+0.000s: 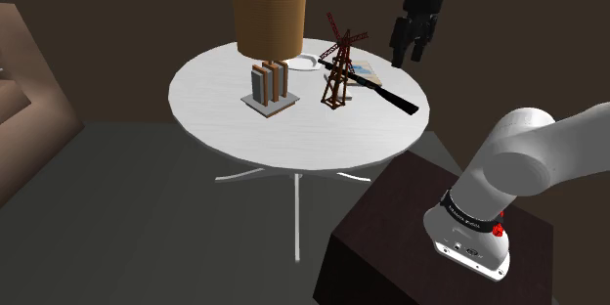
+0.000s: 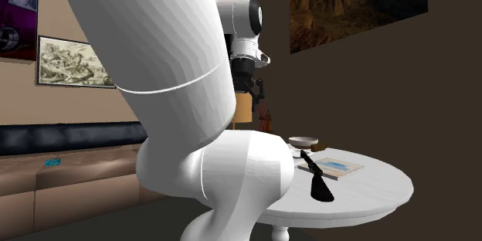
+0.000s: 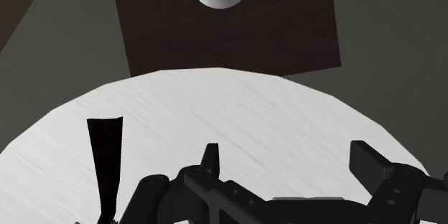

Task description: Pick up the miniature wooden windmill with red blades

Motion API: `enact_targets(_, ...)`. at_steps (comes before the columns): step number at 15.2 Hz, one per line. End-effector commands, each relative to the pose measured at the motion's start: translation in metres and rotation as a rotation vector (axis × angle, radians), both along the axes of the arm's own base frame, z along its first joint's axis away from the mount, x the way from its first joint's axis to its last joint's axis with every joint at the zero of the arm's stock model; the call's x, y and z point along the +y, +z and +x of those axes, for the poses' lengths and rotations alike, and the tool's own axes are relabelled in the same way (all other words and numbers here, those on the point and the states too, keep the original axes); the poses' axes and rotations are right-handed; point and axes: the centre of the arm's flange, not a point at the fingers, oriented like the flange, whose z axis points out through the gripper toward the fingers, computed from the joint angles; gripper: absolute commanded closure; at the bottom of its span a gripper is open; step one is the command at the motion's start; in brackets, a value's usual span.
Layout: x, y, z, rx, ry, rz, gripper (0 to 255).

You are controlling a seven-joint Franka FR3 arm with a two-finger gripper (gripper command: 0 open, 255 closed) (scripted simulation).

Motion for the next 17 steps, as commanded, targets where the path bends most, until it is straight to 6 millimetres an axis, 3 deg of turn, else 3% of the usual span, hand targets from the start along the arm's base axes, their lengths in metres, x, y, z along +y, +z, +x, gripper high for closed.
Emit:
enact_targets(1, 0.0, 0.0, 0.0, 0.0, 0.0, 0.0, 0)
enact_targets(17, -0.069, 0.011, 0.205, 0.056, 0.02, -0.051, 0)
